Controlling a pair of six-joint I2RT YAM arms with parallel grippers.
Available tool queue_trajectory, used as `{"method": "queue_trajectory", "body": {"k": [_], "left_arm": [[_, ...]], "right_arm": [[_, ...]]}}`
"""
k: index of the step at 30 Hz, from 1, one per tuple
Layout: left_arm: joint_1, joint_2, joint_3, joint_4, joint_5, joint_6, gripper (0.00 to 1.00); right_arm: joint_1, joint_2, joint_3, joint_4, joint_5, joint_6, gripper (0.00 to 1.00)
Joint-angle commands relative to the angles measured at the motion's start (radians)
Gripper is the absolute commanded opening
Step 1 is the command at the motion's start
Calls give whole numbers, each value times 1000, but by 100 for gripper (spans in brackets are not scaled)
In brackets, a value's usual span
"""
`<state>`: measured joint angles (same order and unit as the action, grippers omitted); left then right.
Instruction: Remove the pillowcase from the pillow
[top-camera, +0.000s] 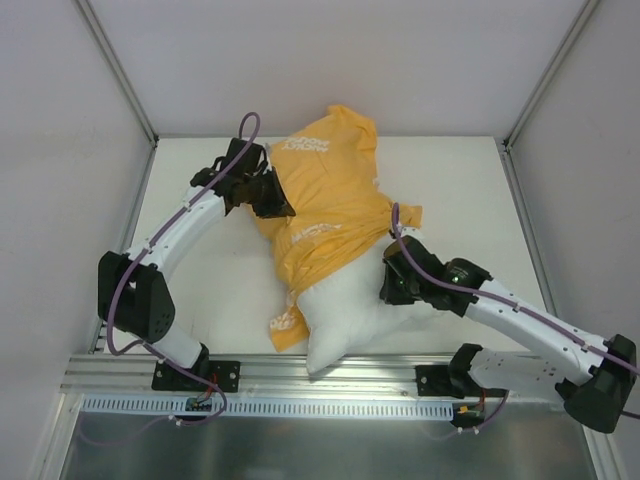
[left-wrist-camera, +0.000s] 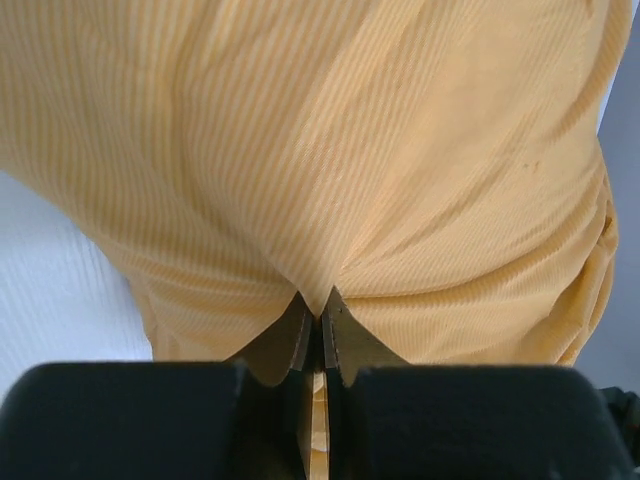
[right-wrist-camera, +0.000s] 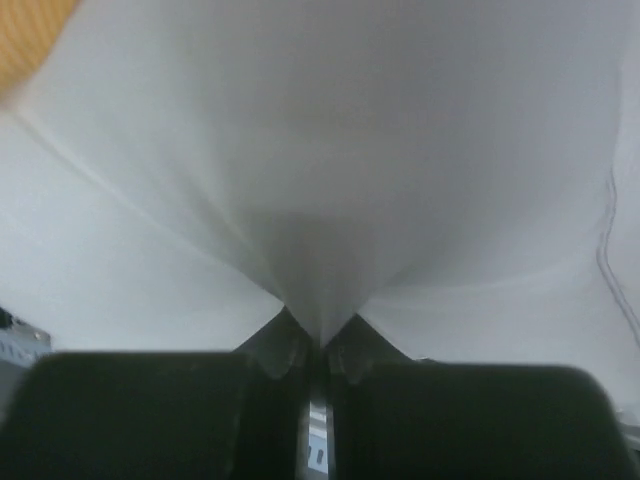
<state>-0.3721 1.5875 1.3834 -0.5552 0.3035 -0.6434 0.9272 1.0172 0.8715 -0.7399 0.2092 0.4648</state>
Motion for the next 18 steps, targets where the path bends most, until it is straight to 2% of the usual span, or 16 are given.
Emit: {"method": "queue_trajectory", "body": {"k": [1, 6, 8, 12, 18], "left_arm": [[13, -122, -46, 12, -79, 8, 0], [96, -300, -130, 12, -36, -25, 0], [104, -357, -141, 9, -32, -29, 0], [105, -487, -161, -20, -50, -30, 0], [150, -497, -204, -77, -98, 10, 0]], "right_arm": [[-137, -28, 69, 17, 96, -61, 1], [-500, -137, 173, -9, 59, -187, 1], [-573, -111, 254, -29, 59, -210, 1], [-746, -2, 332, -13, 27, -226, 1], [-908, 246, 421, 56, -19, -244, 1]]}}
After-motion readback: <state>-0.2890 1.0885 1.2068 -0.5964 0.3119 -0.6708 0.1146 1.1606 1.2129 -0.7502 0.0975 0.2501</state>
